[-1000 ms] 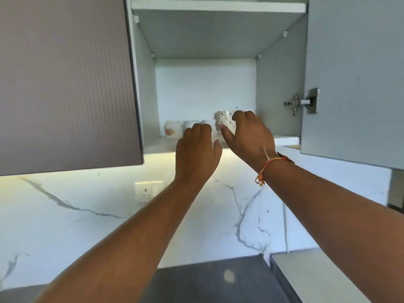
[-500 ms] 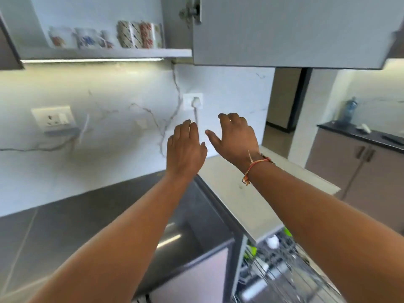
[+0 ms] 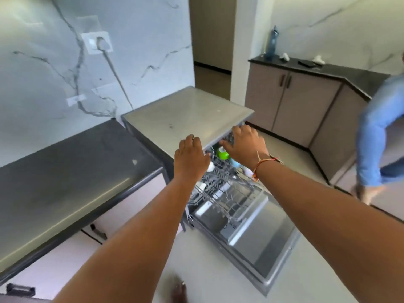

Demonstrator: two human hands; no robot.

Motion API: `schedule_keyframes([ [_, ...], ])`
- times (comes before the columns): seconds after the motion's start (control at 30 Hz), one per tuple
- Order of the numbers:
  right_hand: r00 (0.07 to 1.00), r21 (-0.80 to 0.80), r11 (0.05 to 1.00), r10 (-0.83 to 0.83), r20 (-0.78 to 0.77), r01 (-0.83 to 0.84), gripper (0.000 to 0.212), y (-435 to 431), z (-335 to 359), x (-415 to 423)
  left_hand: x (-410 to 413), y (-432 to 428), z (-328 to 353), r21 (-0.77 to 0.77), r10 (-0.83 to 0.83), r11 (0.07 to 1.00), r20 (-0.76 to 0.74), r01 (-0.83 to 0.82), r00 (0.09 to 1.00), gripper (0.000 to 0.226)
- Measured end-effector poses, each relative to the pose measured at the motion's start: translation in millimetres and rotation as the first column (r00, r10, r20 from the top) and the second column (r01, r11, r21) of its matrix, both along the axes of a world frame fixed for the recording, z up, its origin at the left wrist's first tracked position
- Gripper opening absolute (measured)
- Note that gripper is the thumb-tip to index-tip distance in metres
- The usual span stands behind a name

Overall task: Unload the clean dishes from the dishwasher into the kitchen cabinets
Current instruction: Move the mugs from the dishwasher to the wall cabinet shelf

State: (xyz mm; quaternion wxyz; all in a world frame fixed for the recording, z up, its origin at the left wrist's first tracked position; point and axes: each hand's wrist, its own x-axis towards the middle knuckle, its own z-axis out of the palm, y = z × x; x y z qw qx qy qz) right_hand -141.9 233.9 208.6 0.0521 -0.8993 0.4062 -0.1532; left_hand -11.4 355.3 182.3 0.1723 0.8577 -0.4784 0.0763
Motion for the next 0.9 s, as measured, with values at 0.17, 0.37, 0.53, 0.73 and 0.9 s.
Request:
schedule_keyframes([
  [0.17,0.995,0.140,0.985,-0.103,0.004,0.101,0.061,-11,-47,-63,-48,-22,-43,0.164,-0.075,0.982,-0.136,0.097,0.988,0.057],
  [0.37,0.984,0.280,0.944,-0.176,-0.024,0.176,0.065,-28,-108,-84,-67,-58,-99,0.315,-0.082,0.936,-0.242,0.158,0.967,0.064],
  [0.53,0.977,0.364,0.907,-0.202,-0.071,0.214,0.064,-55,-155,-72,-54,-107,-152,0.359,0.002,0.924,-0.344,0.129,0.939,0.072],
  [0.73,0.973,0.420,0.878,-0.193,-0.123,0.227,0.064,-98,-209,-31,-17,-167,-218,0.367,0.092,0.927,-0.412,0.073,0.907,0.081],
  [0.9,0.969,0.493,0.836,-0.173,-0.178,0.240,0.066,-151,-282,34,51,-228,-293,0.346,0.247,0.935,-0.482,-0.077,0.841,0.076],
])
